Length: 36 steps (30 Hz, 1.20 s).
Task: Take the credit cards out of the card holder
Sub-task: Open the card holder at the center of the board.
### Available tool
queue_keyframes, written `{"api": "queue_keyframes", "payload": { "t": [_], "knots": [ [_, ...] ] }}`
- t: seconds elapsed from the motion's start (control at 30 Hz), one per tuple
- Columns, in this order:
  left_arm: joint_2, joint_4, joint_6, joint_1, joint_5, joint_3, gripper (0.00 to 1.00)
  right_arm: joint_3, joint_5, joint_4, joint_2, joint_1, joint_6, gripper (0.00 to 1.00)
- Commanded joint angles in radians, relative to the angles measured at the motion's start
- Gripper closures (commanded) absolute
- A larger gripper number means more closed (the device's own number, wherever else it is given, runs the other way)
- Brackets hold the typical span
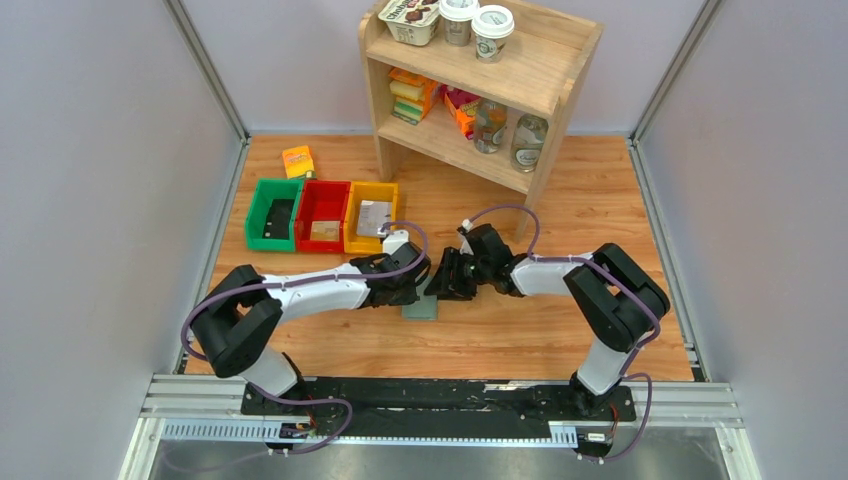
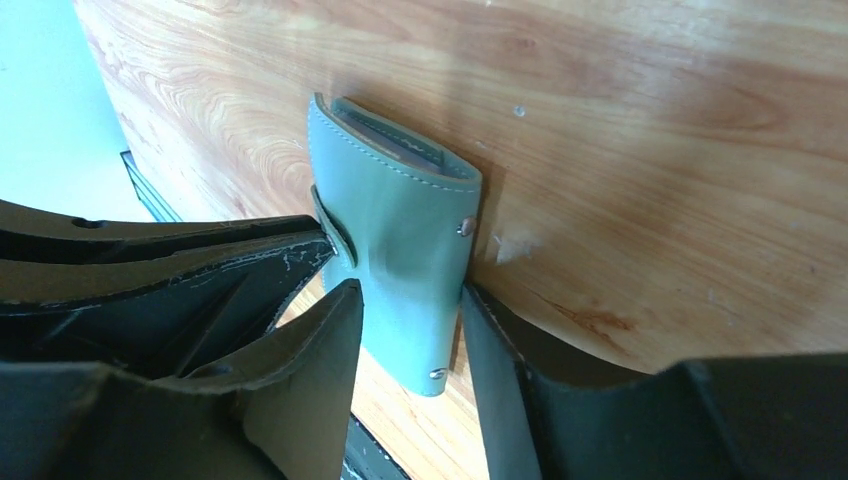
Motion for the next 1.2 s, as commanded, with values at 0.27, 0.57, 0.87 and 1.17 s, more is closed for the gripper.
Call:
{"api": "queue_keyframes", "payload": {
  "t": [0.27, 0.57, 0.87, 1.17],
  "knots": [
    [0.090, 0.067, -0.105, 0.016, 0.101, -0.121, 0.84, 0.055, 0.189, -0.230, 0.081, 0.072, -0.048, 0.59],
    [0.029, 0.047, -0.057, 0.016, 0.093, -0.086, 0.80, 0.023, 0.158, -0.164, -0.051, 0.078, -0.064, 1.00],
    [-0.074, -0.034, -0.046, -0.056, 0.041, 0.043, 0.64, 0.076, 0.306, -0.324, -0.159, 0.126, -0.099, 1.00],
    [-0.075, -0.016, -0.083, -0.056, 0.026, 0.064, 0.52, 0.090, 0.338, -0.361, -0.174, 0.151, -0.100, 1.00]
  ]
}}
